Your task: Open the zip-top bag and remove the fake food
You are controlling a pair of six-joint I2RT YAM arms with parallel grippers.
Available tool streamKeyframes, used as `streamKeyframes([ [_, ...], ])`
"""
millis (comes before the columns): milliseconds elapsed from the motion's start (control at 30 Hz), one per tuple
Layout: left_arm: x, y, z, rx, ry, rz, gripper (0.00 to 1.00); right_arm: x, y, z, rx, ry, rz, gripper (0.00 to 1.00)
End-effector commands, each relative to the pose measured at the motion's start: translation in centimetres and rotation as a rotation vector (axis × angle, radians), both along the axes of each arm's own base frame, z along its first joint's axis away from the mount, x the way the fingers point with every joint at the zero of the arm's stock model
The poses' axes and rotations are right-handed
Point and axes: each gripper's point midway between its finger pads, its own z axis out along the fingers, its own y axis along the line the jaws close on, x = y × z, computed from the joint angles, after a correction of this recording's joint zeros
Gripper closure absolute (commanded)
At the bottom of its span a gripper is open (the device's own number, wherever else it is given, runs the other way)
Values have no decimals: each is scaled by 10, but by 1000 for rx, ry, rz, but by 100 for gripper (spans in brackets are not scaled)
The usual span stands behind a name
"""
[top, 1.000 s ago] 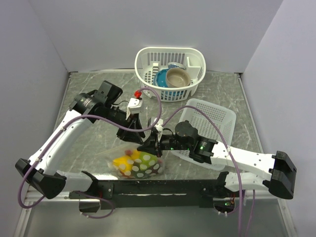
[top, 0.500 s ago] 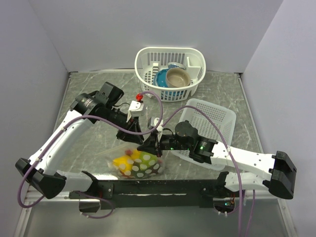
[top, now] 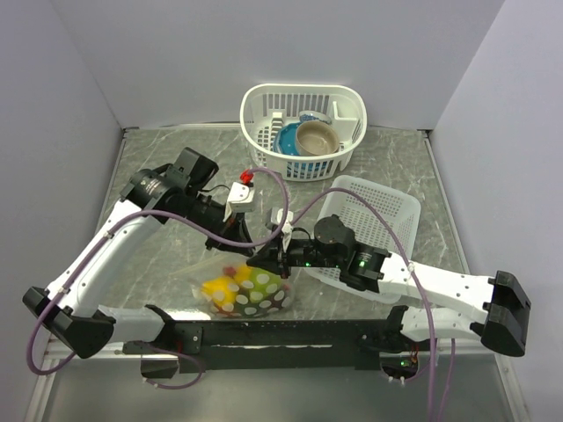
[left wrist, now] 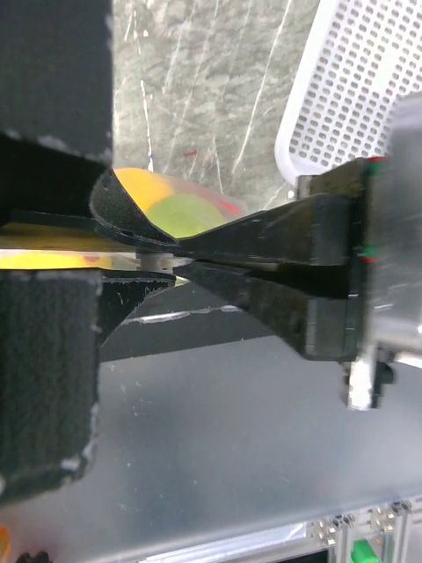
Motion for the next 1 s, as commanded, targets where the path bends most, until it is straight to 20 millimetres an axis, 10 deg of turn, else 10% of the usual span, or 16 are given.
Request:
streamKeyframes([
  [0, 0, 12, -7, 44, -76, 23, 98, 21, -20, 51, 112, -91, -114, 100],
  [400, 25, 37, -72, 221, -147, 137, 99, 24, -48, 64, 171, -86, -134, 100],
  [700, 39, 18, -42, 156, -132, 125, 94, 13, -27, 52, 138, -20, -34, 100],
  [867, 41, 7, -14, 72, -137, 132, 45, 11, -26, 50, 135, -21, -21, 100],
  [967, 35, 2, 4, 15, -134, 102, 41, 10, -25, 48, 131, -18, -15, 100],
])
